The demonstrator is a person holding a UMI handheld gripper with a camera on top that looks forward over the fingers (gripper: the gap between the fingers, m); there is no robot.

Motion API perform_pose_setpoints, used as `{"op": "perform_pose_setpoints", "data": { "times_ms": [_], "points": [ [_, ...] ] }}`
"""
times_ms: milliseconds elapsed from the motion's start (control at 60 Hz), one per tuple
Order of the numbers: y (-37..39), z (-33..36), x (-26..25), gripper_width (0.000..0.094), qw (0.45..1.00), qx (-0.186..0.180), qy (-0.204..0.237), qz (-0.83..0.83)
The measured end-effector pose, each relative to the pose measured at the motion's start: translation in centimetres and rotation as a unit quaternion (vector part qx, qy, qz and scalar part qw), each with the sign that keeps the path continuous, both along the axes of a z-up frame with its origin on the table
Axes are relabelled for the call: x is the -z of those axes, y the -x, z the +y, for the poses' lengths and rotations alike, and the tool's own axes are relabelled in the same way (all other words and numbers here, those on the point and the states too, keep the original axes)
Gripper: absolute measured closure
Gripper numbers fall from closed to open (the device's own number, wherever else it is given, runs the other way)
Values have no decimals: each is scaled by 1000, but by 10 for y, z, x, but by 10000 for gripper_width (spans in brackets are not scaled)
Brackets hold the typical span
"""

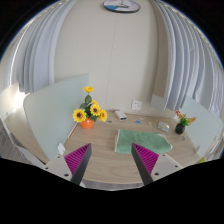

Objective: Fold towel

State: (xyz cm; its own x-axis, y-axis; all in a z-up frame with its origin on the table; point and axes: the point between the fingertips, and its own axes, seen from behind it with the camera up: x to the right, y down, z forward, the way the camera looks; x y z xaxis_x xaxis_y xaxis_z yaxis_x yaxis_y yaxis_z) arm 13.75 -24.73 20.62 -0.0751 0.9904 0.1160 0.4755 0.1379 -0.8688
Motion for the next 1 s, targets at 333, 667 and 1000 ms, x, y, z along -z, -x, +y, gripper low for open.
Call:
{"op": "perform_pose_setpoints", "data": {
  "times_ms": [333,667,1000],
  "points": [
    [125,21,102,86,999,43,-5,-18],
    [207,52,200,85,995,44,-49,-69],
    [217,47,218,633,995,44,-4,-93]
  ]
}}
